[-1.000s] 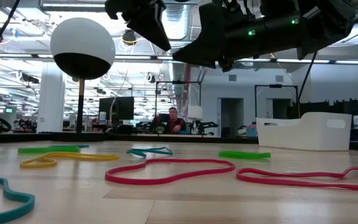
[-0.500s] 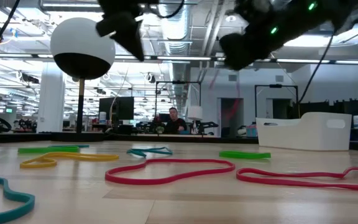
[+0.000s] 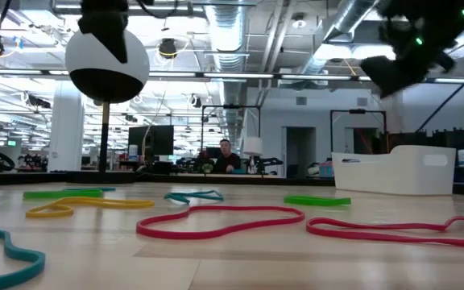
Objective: Pick and place items into bin
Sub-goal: Put the left red rubber band into the white bin
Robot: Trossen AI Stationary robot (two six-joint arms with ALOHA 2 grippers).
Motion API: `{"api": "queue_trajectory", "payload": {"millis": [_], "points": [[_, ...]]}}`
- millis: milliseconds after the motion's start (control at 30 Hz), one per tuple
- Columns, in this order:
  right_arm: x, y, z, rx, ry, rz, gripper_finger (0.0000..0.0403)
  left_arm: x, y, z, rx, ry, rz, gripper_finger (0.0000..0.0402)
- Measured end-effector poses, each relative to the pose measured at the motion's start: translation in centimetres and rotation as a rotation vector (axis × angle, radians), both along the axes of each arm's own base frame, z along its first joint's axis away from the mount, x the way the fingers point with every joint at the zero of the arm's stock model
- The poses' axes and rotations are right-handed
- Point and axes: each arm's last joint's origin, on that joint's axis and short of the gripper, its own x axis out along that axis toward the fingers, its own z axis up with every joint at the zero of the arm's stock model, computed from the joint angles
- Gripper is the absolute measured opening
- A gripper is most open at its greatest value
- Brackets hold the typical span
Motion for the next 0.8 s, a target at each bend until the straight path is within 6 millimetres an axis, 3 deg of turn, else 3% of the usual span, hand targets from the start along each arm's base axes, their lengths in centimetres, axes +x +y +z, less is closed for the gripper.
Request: {"api": "queue_trajectory", "payload": {"millis": [167, 300, 500, 600, 800], "points": [[-1.2, -0.2, -2.4, 0.035, 0.028, -0.039, 0.0, -2.7, 0.3, 2.1, 0.023, -0.15, 0.021, 0.0063], [-1.1, 0.0, -4.2, 0.038, 0.013, -0.019, 0.0, -5.3, 0.8, 2.0, -0.016, -0.29, 0.033, 0.0063], [-1.0, 0.1, -6.5, 0.056, 0.048, -0.006, 0.0, -8.3, 1.2, -1.7, -0.174, -0.548, 0.088, 0.0063], [-0.6, 0.1, -7.0, 0.061, 0.025, -0.025, 0.0005, -8.6, 1.1, -3.9, -0.265, -0.628, 0.061, 0.0063], [-0.1, 0.1, -7.7, 0.086, 0.056, -0.023, 0.0044, -8.4, 0.8, -7.0, -0.376, -0.625, -0.01, 0.0063]]}}
